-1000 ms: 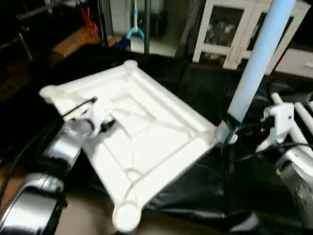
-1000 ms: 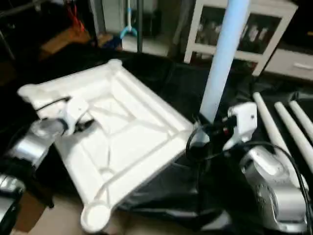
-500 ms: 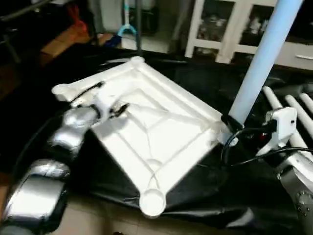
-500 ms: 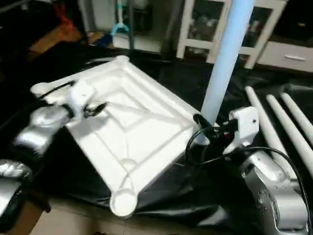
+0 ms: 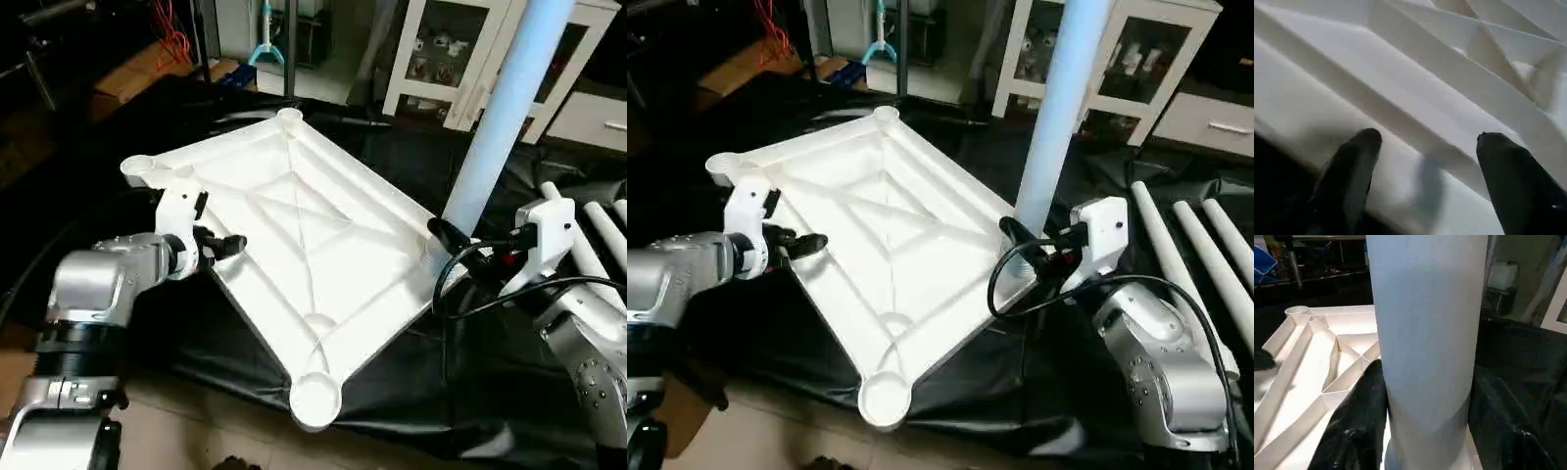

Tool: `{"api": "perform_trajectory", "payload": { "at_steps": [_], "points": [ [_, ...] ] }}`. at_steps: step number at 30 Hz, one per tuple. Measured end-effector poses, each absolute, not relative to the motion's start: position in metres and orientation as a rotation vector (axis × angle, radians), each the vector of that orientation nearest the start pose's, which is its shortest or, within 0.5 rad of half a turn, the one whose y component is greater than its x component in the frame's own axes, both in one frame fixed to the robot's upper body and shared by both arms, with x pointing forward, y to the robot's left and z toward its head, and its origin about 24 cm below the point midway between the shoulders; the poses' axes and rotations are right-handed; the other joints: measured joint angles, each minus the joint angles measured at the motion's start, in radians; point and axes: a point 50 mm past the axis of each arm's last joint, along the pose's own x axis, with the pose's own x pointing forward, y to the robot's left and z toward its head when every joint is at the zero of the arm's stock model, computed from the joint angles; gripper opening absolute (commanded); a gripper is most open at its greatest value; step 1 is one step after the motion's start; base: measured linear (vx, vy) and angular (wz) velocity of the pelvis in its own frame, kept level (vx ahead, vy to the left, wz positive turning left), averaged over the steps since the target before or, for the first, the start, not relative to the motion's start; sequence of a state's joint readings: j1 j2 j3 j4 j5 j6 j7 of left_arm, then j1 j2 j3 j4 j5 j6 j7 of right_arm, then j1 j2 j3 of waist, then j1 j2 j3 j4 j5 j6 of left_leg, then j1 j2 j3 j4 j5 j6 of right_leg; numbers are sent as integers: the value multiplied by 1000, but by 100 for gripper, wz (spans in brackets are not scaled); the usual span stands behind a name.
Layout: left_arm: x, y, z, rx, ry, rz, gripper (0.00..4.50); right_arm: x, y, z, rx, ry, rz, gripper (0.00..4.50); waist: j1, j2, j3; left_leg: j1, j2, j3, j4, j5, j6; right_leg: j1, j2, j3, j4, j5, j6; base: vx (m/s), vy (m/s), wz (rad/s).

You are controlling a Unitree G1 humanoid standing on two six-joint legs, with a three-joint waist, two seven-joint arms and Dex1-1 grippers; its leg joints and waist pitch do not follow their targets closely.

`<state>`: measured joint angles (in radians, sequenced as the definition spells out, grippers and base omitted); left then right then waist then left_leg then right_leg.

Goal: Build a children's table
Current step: Insert table leg to table base

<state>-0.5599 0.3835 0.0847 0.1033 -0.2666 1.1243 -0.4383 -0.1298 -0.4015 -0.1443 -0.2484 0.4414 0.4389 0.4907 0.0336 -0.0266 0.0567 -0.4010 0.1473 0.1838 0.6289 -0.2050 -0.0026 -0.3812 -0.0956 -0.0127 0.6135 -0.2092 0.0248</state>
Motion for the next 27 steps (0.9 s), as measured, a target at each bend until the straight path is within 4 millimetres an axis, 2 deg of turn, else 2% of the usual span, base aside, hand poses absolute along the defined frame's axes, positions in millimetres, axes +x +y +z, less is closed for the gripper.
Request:
{"api": "perform_trajectory", "payload": {
  "at_steps": [10,14,16,18,20,21,23,27],
  "points": [
    [322,162,98,7,736,-429,354,262,-200,113,45,36,495,191,0,7,1,0,2,0,-1,1,-2,0,2,-1,0,0,0,0,0,0],
    [325,156,92,68,763,-418,354,261,-201,112,48,37,490,191,1,17,0,0,2,0,-1,1,-2,0,2,-1,0,0,0,0,0,0],
    [328,152,90,108,762,-422,354,261,-202,111,49,42,479,191,7,22,-2,0,2,-1,-1,1,-2,0,2,-2,0,0,0,0,0,0],
    [332,148,89,157,748,-424,318,260,-201,111,52,42,479,191,9,26,-4,0,2,-1,-1,1,-2,2,2,-1,0,0,0,0,0,0],
    [337,145,89,213,726,-423,316,259,-201,110,52,43,477,191,9,30,-6,1,2,-1,-1,1,-2,3,2,-1,-1,0,0,0,0,0],
    [339,144,88,237,710,-423,316,259,-202,110,52,44,476,191,8,31,-6,1,2,-1,-1,1,-2,4,2,-1,-1,0,0,0,0,0],
    [343,147,87,277,679,-422,281,259,-202,109,53,47,471,191,2,32,-7,1,2,-1,-2,2,-3,4,2,-1,-1,0,0,0,0,0],
    [348,154,85,313,626,-425,257,259,-204,109,53,45,462,191,-4,32,-7,1,2,-1,-4,4,-7,3,2,-1,-1,1,1,0,0,0]
  ]
}}
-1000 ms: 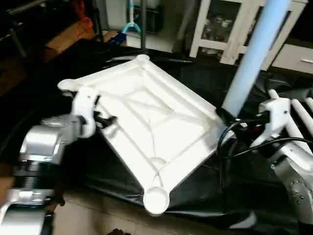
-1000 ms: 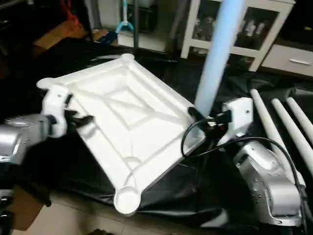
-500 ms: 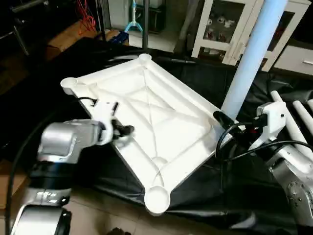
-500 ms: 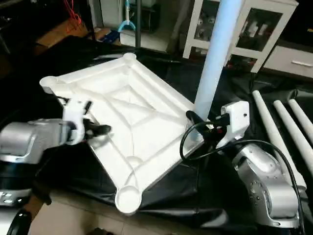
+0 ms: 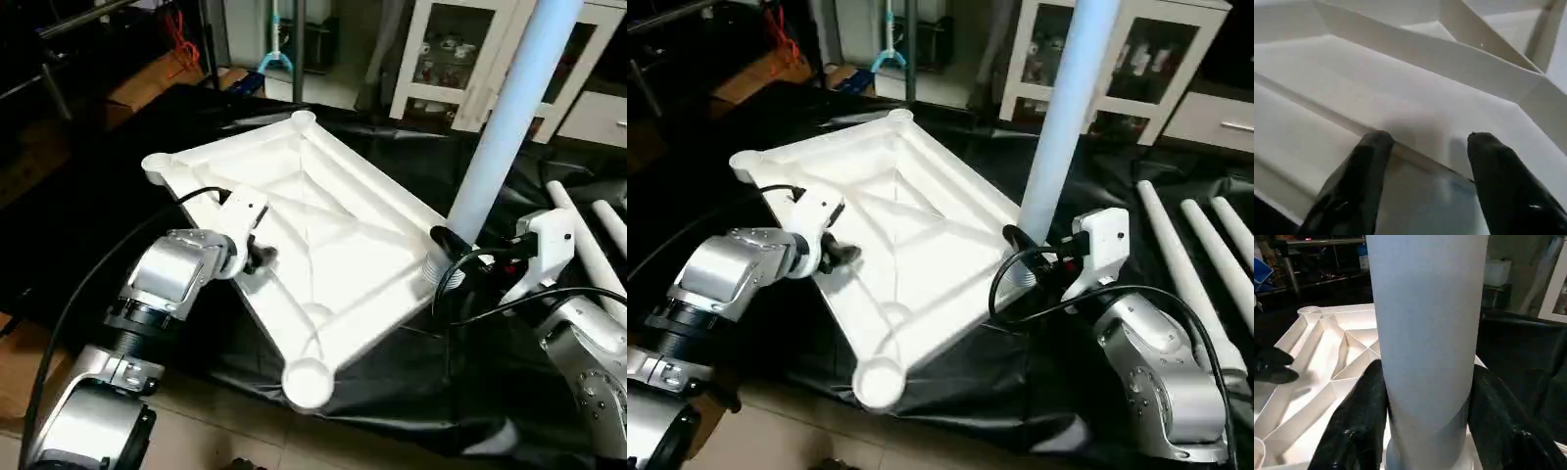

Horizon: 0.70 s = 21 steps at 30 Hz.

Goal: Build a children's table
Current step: Insert table leg to table base

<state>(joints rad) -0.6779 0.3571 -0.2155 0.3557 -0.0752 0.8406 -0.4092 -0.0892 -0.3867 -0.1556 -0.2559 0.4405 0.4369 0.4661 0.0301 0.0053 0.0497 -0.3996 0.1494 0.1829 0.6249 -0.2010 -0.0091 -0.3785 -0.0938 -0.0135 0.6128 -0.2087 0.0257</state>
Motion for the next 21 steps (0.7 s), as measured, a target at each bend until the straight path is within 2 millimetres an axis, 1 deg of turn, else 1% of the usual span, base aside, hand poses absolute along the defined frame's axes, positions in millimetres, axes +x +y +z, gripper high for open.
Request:
{"api": "perform_trajectory", "payload": {
  "at_steps": [3,4,7,9,12,14,15,16,18,20,21],
  "points": [
    [352,158,82,351,585,-450,232,259,-204,110,53,44,462,191,0,0,0,0,0,0,-2,0,-1,-1,0,0,0,0,0,0,0,0],
    [353,160,81,363,570,-460,216,259,-204,110,52,44,462,191,1,0,0,0,0,0,-2,1,-1,-1,0,0,0,0,1,0,0,0],
    [356,162,79,390,545,-493,205,259,-204,110,52,44,463,191,0,1,-1,0,0,0,-3,1,-1,-1,0,0,0,1,1,0,0,0],
    [358,164,78,406,536,-510,176,259,-204,110,51,44,463,191,0,1,-1,0,0,0,-3,1,-1,-2,0,0,0,1,1,0,0,0],
    [359,172,77,464,507,-560,166,259,-204,110,51,45,465,191,-3,1,-1,0,0,0,-4,1,-1,-2,0,0,0,1,1,0,0,0],
    [361,180,77,577,461,-589,141,259,-204,110,49,44,468,191,-10,1,-1,1,0,0,-4,1,-1,-3,0,0,0,1,1,0,0,0],
    [362,186,77,627,443,-591,130,259,-204,110,49,44,472,191,-17,0,-1,1,1,0,-5,1,-1,-3,0,0,0,0,2,0,0,0],
    [363,191,78,683,424,-595,130,259,-204,110,48,44,473,191,-27,0,-1,1,1,0,-5,1,-1,-3,0,0,0,1,2,0,0,0],
    [364,200,78,745,405,-590,117,259,-204,110,48,45,473,191,-38,-1,-1,1,1,0,-5,1,-1,-4,1,0,0,2,3,0,0,0],
    [367,213,82,852,380,-571,91,259,-204,110,48,43,473,191,-52,-3,-1,0,2,0,-5,1,-1,-6,1,-1,-1,2,3,0,0,0],
    [367,219,84,906,370,-560,83,259,-204,110,47,43,473,191,-56,-3,-1,1,2,-1,-5,1,-1,-7,1,-1,-1,2,3,0,0,0]
  ]
}}
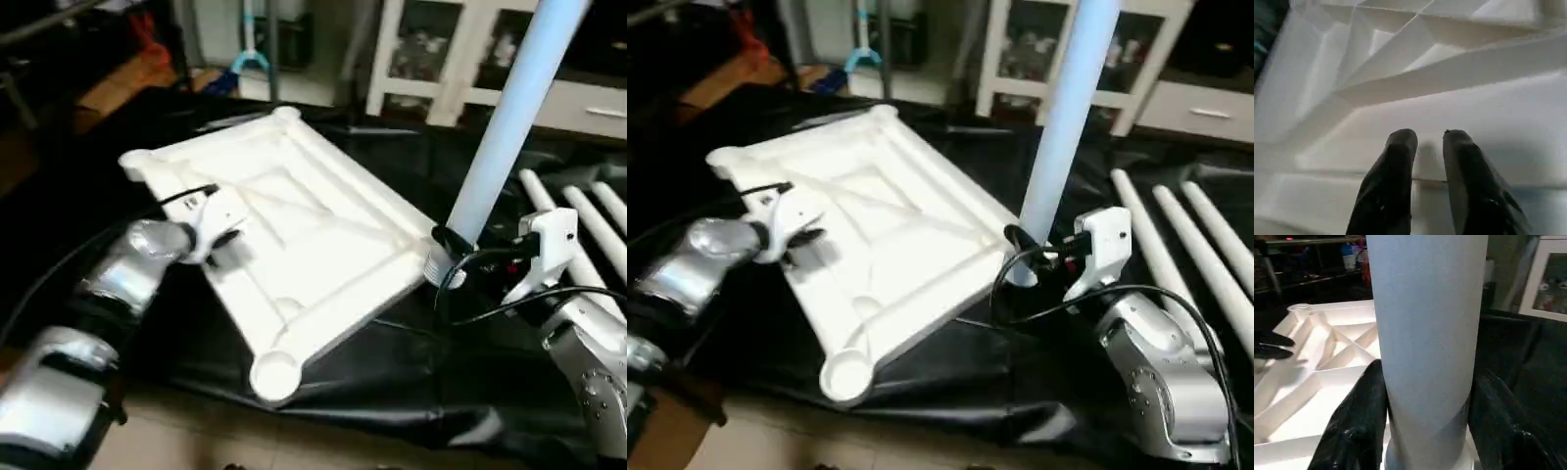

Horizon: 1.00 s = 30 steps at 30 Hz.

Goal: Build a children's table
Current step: Insert table leg to table base

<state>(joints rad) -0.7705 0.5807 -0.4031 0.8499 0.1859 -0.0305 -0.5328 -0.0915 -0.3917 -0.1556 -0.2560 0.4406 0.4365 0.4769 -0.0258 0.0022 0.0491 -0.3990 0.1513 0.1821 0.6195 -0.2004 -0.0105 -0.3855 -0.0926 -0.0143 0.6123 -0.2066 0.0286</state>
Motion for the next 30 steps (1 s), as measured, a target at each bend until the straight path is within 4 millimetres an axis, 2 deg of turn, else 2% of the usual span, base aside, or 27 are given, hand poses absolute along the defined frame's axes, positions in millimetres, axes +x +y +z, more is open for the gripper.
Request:
{"api": "perform_trajectory", "payload": {
  "at_steps": [1,3,4,6,9,10,11,13,16,21,25,30],
  "points": [
    [368,227,87,967,365,-545,78,259,-204,110,48,43,473,191,-4,-1,0,-1,0,-1,0,0,0,-2,0,-1,-1,0,0,0,0,0],
    [368,236,91,974,361,-527,66,259,-204,111,47,43,472,191,-7,-1,0,-3,0,-1,-1,0,0,-5,0,-1,-1,0,0,0,0,0],
    [368,241,95,939,357,-510,47,259,-204,111,46,44,472,191,-5,-3,1,-5,0,0,-3,0,0,-8,0,-1,0,0,0,0,0,0],
    [370,241,103,745,323,-490,38,259,-205,111,44,43,470,191,7,-6,3,-8,1,1,-3,2,3,-13,0,-1,1,0,0,0,0,0],
    [375,209,123,383,196,-610,38,259,-205,112,43,40,469,191,43,-9,5,-9,1,4,-3,2,7,-14,-1,-1,1,-1,-2,0,0,0],
    [372,187,130,278,152,-730,38,260,-205,113,42,36,472,191,60,-10,5,-9,1,9,-3,2,8,-14,-2,0,1,0,-4,0,0,0],
    [367,169,133,223,123,-824,38,261,-204,114,40,30,478,191,66,-10,5,-7,1,12,-3,1,9,-14,-4,1,2,-1,-6,0,0,0],
    [354,134,128,144,109,-995,38,263,-202,119,36,15,490,191,69,-12,5,-5,1,18,-2,1,11,-13,-5,3,2,0,-7,0,0,0],
    [339,105,105,79,187,-1108,38,263,-201,119,35,15,495,191,64,-15,7,-5,3,19,-1,3,12,-13,-5,3,3,1,-9,0,0,0],
    [315,93,66,249,422,-1202,38,263,-205,120,18,18,495,191,52,-15,7,-3,8,20,-1,4,5,-13,-2,2,3,5,-10,0,0,0],
    [309,105,71,425,450,-1229,38,263,-206,121,16,23,497,191,53,-14,6,0,12,19,-2,6,0,-12,1,0,5,6,-9,0,0,0],
    [309,123,79,662,446,-1214,38,263,-207,121,15,22,494,191,46,-14,6,7,14,20,-4,9,-4,-9,2,0,6,6,-9,0,0,0]
  ]
}}
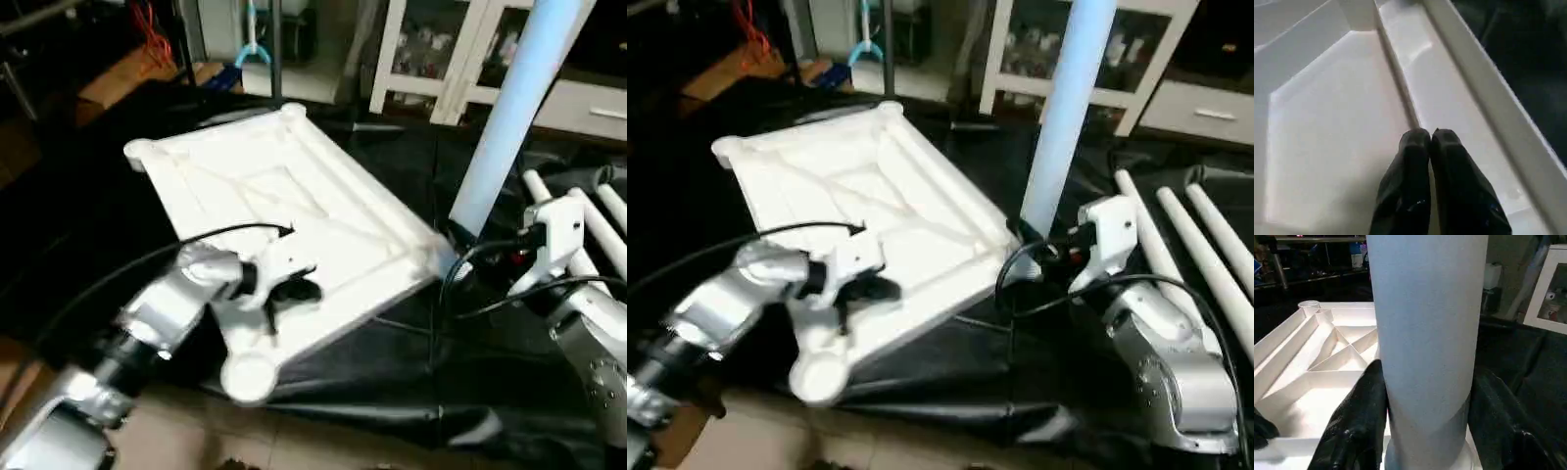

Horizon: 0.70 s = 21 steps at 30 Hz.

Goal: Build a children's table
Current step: Insert table leg to table base

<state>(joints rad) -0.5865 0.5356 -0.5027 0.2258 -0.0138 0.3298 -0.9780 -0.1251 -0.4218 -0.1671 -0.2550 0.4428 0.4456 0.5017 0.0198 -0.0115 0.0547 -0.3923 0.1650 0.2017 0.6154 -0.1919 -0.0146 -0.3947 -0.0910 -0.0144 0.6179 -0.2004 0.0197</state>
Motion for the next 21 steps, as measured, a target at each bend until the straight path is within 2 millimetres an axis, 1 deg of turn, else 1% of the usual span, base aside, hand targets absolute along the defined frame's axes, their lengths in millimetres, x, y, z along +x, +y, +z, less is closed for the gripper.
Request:
{"api": "perform_trajectory", "payload": {
  "at_steps": [2,5,9,11,12,13,16,18,19,21],
  "points": [
    [308,137,82,758,436,-1187,38,263,-207,121,15,21,496,191,-11,0,0,3,0,0,-2,1,-1,1,0,0,0,0,0,0,0,0],
    [304,159,85,794,442,-1139,38,263,-207,122,14,20,497,191,-24,-1,0,5,0,0,-5,2,-3,-1,0,0,0,-1,3,0,0,0],
    [303,185,88,826,466,-1060,38,263,-207,122,16,21,499,191,-33,-4,0,5,0,0,-6,2,-4,-4,0,0,0,1,4,0,0,0],
    [300,209,88,833,509,-992,38,263,-207,122,20,20,502,191,-39,-7,1,5,0,-1,-6,2,-4,-6,0,0,0,2,5,0,0,0],
    [298,221,89,824,527,-957,38,264,-207,122,23,19,506,191,-41,-10,1,5,0,-1,-6,2,-4,-8,0,0,0,2,5,0,0,0],
    [296,232,91,817,547,-921,38,264,-208,122,24,21,503,191,-40,-16,1,5,0,-1,-6,3,-5,-9,0,-1,0,2,4,0,0,0],
    [286,252,96,777,556,-880,38,268,-207,125,27,14,516,191,-41,-32,0,4,0,-1,-7,2,-6,-10,0,0,-1,6,-1,0,0,0],
    [281,260,98,765,565,-873,38,269,-206,127,26,8,525,191,-40,-38,-1,4,0,-1,-9,1,-6,-10,0,0,-3,6,-2,0,0,0],
    [277,268,100,747,572,-857,38,271,-204,128,26,4,532,191,-41,-40,0,4,0,0,-8,0,-7,-10,0,0,-3,6,-2,0,0,0],
    [275,275,104,713,573,-832,38,273,-204,130,26,-2,537,191,-39,-44,2,3,0,0,-9,0,-7,-12,0,0,-2,7,-2,0,0,0]
  ]
}}
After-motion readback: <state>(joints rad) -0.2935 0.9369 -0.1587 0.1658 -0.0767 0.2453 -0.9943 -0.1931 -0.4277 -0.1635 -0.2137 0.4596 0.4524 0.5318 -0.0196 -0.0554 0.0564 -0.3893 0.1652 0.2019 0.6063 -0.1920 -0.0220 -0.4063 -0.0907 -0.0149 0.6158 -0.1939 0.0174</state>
